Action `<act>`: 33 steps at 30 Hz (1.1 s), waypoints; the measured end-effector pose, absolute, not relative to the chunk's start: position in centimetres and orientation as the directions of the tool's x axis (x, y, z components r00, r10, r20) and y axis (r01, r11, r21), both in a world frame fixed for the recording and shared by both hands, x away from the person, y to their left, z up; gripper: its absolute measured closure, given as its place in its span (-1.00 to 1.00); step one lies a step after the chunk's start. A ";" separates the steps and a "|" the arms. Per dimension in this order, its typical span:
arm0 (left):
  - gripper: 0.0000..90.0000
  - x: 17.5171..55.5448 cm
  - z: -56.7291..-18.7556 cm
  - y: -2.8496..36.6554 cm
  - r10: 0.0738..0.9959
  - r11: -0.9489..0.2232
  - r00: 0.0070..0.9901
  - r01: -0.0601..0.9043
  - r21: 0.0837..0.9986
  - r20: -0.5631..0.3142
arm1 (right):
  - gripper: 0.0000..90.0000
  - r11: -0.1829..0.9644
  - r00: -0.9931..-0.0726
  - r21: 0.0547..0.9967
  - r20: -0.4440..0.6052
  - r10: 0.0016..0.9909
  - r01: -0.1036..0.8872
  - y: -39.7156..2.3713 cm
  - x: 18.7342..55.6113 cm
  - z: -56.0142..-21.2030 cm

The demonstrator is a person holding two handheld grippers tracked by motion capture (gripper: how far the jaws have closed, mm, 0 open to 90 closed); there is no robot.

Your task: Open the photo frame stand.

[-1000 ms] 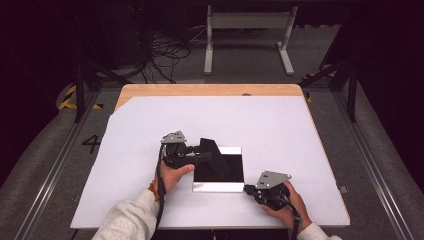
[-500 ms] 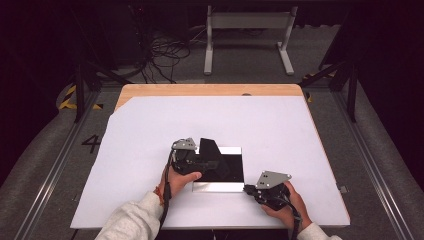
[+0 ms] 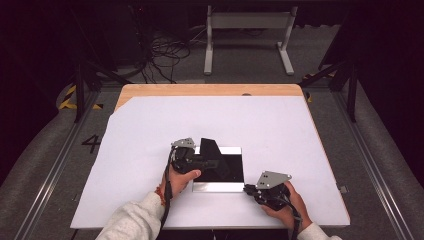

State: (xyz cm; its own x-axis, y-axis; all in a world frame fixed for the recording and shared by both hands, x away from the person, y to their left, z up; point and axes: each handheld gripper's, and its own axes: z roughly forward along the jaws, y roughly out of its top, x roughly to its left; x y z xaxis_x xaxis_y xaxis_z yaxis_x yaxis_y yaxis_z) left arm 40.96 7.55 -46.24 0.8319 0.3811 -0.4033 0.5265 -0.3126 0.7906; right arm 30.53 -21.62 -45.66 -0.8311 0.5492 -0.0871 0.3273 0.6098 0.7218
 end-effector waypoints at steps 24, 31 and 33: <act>0.54 39.7 -46.6 6.0 0.326 -0.485 0.898 0.427 0.763 -0.296 | 0.84 0.610 -0.832 0.723 -0.091 0.548 0.323 -21.7 30.5 -45.6; 0.67 40.1 -46.7 6.4 0.309 -0.430 0.869 0.491 0.758 -0.387 | 0.65 0.606 -0.830 0.726 -0.089 0.551 0.325 -21.9 30.4 -45.5; 0.72 40.2 -46.7 6.5 0.305 -0.421 0.863 0.501 0.756 -0.402 | 0.54 0.607 -0.829 0.724 -0.088 0.552 0.327 -21.9 30.4 -45.4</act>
State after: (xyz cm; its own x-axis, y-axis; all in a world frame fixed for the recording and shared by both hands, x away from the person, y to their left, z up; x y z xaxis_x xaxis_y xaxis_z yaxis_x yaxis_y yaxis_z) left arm 40.15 6.49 -46.71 0.8631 0.3053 -0.4023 0.5013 -0.4210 0.7559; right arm 30.44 -21.87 -45.43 -0.8293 0.5519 -0.0880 0.3273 0.6073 0.7239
